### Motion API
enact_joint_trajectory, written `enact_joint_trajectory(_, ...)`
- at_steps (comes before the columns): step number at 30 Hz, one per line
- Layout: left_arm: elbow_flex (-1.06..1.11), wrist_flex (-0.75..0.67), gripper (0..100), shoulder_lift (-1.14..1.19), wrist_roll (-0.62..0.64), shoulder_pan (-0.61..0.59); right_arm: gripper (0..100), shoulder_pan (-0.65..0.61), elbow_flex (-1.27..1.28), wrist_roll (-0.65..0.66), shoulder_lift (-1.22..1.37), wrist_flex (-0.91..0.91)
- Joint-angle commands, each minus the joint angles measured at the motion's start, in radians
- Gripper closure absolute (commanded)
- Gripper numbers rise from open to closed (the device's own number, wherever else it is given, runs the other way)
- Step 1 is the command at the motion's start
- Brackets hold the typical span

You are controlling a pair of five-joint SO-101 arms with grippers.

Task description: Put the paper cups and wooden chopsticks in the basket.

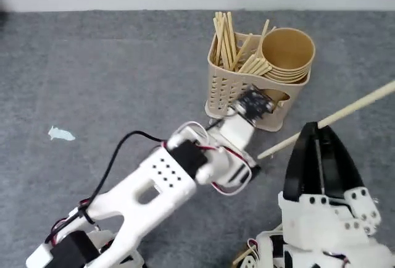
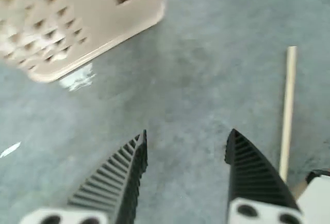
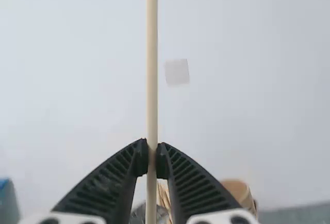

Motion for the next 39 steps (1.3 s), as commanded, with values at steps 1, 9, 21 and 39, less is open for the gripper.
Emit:
enact_joint_trajectory(1,-0.010,-0.041,77,0.002,-0.008,0.058,99.1,0.002,-0.043,-0.012,-0.001,-0.073)
enact_joint_trajectory(9,-0.153,-0.035,77,0.296,-0.011,0.204,99.1,0.002,-0.043,-0.012,0.005,-0.174)
enact_joint_trajectory(21,-0.467,0.087,77,0.546,-0.009,0.354,99.1,0.002,-0.040,-0.011,0.004,-0.170)
enact_joint_trajectory(39,-0.849,0.258,79,0.957,-0.015,0.359,99.1,0.002,-0.035,-0.011,0.001,-0.143)
